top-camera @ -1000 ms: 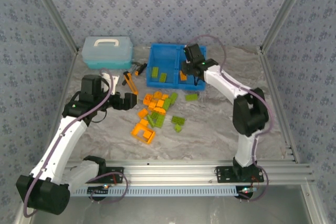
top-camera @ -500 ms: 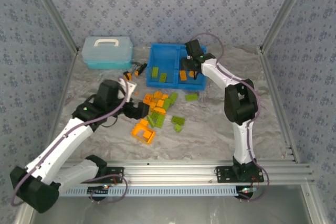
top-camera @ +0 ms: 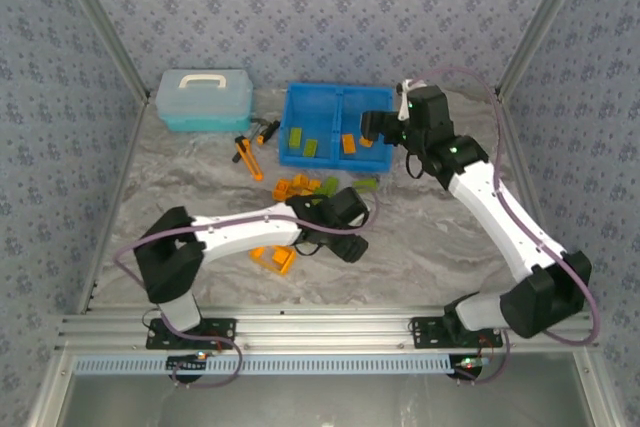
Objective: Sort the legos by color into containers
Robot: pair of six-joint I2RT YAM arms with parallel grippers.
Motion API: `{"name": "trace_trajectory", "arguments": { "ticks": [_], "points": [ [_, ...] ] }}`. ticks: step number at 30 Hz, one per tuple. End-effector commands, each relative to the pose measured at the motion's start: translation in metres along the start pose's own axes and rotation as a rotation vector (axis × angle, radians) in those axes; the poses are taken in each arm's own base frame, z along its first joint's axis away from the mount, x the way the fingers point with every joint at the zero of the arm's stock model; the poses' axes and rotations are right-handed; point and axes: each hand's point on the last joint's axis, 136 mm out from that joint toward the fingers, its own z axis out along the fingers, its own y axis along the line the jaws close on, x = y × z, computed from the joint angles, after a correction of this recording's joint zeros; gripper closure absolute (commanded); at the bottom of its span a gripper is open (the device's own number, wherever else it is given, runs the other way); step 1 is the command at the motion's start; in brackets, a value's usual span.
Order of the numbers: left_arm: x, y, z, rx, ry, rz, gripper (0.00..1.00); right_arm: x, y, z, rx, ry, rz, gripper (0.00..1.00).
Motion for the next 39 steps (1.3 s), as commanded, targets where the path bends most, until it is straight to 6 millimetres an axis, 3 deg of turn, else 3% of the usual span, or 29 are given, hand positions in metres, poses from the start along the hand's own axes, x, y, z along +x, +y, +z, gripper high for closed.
{"name": "trace_trajectory", "arguments": {
  "ticks": [1, 8, 16, 20, 25, 28, 30, 34, 37, 39],
  "points": [
    [-0.006, 0.008, 0.011, -0.059, 0.015, 0.054, 0.20, 0.027, -0.009, -0.005, 0.024, 0.068, 0.000, 0.00],
    [0.010, 0.012, 0.042, -0.090, 0.072, 0.072, 0.33, 0.041, -0.016, -0.017, 0.037, 0.092, -0.004, 0.00],
    [0.026, 0.016, 0.046, -0.153, 0.091, 0.088, 0.47, 0.039, -0.012, -0.007, 0.017, 0.085, 0.019, 0.00],
    [0.028, 0.021, 0.048, -0.182, 0.087, 0.086, 0.62, 0.036, -0.010, -0.007, 0.006, 0.082, 0.031, 0.00],
    [0.019, 0.022, 0.039, -0.192, 0.054, 0.079, 0.63, 0.031, -0.009, -0.012, 0.005, 0.072, 0.036, 0.00],
    [-0.011, 0.028, 0.010, -0.171, -0.044, 0.019, 0.64, 0.028, -0.005, -0.019, -0.009, 0.058, 0.055, 0.00],
    [-0.038, 0.048, -0.016, -0.171, -0.125, -0.059, 0.65, 0.028, -0.001, -0.024, -0.022, 0.049, 0.053, 0.00],
    [-0.092, 0.112, -0.064, -0.237, -0.280, -0.172, 0.65, 0.035, 0.011, -0.031, -0.050, 0.052, 0.046, 0.00],
    [-0.122, 0.170, -0.082, -0.317, -0.330, -0.269, 0.65, 0.040, 0.023, -0.035, -0.073, 0.064, 0.029, 0.00],
    [-0.136, 0.201, -0.083, -0.358, -0.345, -0.316, 0.66, 0.044, 0.026, -0.036, -0.074, 0.073, 0.021, 0.00]
  ]
}}
